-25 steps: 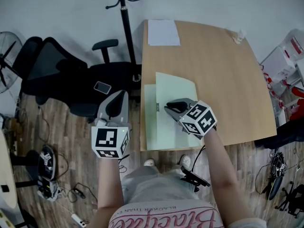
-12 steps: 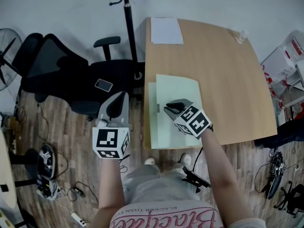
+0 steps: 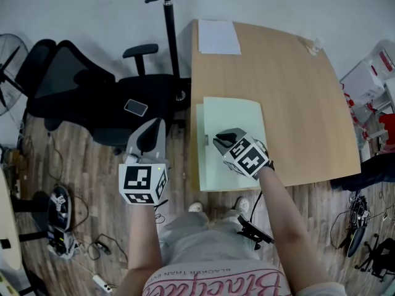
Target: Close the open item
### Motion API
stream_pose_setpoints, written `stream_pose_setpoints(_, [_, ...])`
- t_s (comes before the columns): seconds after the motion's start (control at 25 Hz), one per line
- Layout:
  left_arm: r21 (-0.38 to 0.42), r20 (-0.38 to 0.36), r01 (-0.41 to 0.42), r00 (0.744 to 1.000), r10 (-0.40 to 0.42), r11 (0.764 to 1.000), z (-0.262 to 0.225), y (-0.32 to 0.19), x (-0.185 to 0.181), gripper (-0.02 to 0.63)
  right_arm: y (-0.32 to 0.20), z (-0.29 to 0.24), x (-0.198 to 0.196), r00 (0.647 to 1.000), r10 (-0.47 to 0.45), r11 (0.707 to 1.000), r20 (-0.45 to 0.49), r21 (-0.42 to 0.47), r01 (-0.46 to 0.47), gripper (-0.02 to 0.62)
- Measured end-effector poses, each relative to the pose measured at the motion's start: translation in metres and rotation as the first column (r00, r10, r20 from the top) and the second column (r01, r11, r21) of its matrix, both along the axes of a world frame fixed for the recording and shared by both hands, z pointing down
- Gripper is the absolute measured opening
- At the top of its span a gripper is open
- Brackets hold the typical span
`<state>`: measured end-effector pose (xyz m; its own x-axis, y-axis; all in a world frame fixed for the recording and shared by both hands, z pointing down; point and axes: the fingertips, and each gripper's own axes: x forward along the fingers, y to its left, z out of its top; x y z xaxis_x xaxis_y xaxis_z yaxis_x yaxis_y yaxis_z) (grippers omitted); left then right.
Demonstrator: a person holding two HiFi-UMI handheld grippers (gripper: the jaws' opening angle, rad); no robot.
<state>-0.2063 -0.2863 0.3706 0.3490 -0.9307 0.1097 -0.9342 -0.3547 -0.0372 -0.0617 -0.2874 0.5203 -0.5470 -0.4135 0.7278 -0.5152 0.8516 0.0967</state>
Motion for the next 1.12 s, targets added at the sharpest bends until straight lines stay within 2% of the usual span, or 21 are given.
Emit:
stream_pose_setpoints(0.2, [-0.008,0.003,-0.012,1.0,0.012,1.0,0.004,0.001,0.0,0.017,0.001,0.011,-0.006,1.0,0.003,1.0,-0.008,-0.024,-0.003,0.023])
stream_pose_setpoints(0.6, [-0.022,0.0,-0.018,1.0,0.018,1.0,0.01,0.001,-0.005,0.015,0.0,0.029,-0.011,0.999,0.039,0.997,-0.03,-0.065,-0.041,0.037])
stream_pose_setpoints(1.12, [-0.034,-0.001,-0.018,1.0,0.018,0.999,0.017,-0.001,-0.01,0.015,0.002,0.034,-0.021,1.0,0.012,0.995,-0.019,-0.099,-0.014,0.038])
